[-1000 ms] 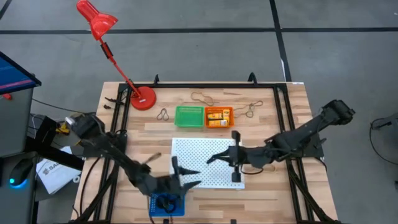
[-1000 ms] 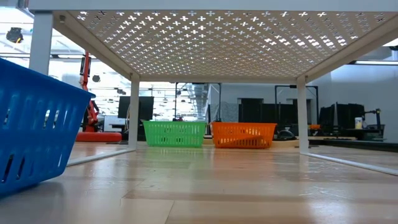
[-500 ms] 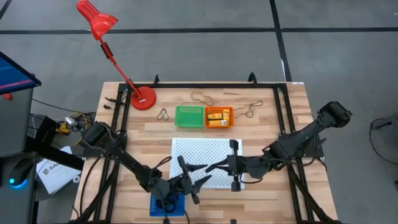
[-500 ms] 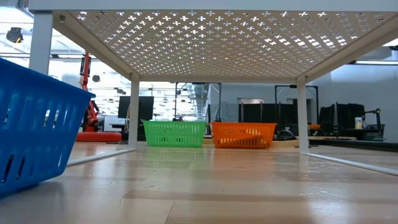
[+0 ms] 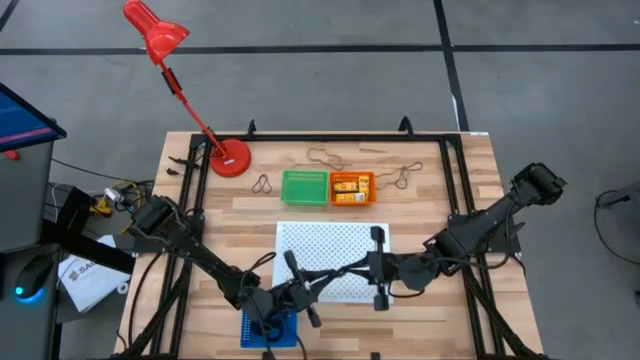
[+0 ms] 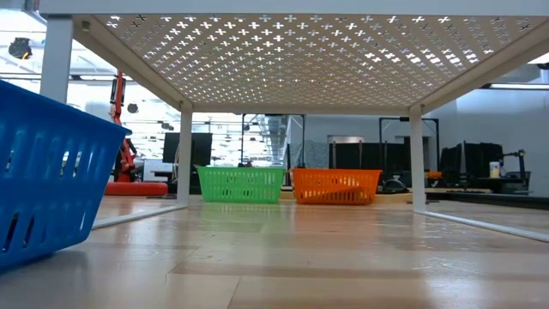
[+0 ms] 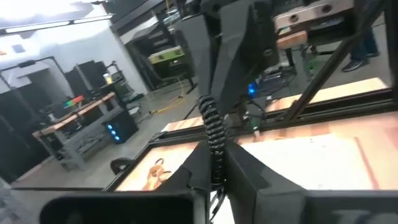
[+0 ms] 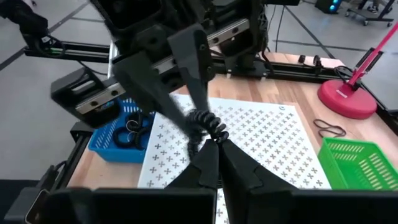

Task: Pick & Place Office Desk Supplies
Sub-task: Put the black spring keychain into the blue bin

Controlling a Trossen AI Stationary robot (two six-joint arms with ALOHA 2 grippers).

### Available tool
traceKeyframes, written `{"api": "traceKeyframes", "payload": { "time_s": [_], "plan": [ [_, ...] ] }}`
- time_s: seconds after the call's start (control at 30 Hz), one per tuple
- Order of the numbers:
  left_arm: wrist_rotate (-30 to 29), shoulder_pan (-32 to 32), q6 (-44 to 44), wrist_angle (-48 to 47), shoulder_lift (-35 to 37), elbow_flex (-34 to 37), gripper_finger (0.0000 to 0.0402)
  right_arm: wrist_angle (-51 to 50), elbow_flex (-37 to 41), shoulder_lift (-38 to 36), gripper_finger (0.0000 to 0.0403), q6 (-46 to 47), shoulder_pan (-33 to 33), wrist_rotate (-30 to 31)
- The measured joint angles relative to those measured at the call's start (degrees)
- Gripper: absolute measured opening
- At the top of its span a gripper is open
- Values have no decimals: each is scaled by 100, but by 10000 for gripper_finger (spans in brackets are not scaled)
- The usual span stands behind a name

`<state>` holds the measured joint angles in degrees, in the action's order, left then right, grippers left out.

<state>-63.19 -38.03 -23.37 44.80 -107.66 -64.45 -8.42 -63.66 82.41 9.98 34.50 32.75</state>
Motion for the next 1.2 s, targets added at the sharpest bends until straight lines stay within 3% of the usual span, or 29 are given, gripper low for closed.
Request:
{"api": "traceKeyframes", "payload": {
  "time_s": [0.17, 0.37, 0.5, 0.63, 0.73, 0.9, 1.2],
  "plan": [
    [-518, -106, -180, -6, 0, 0, 10, -34, -2, 0, 32, -104, 79, 18],
    [-606, -383, -271, -568, 185, 4, 8, -29, -2, 0, 126, -140, 155, 223],
    [-482, -819, 746, -2026, 709, 4, 8, 24, -2, 0, 191, -140, 155, 227],
    [413, -1358, 2442, -3754, 1320, 4, 8, 37, -2, -2, 236, -99, 155, 225],
    [865, -1741, 3451, -4560, 1529, 36, 9, 33, -2, -2, 248, -76, 155, 225],
    [1342, -2116, 4358, -4706, 1527, 534, 9, -19, -2, -95, 249, -47, 201, 225],
    [1552, -2219, 6231, -5058, 1414, 1223, 8, 2, -7, -470, 249, 10, 688, 515]
  ]
}}
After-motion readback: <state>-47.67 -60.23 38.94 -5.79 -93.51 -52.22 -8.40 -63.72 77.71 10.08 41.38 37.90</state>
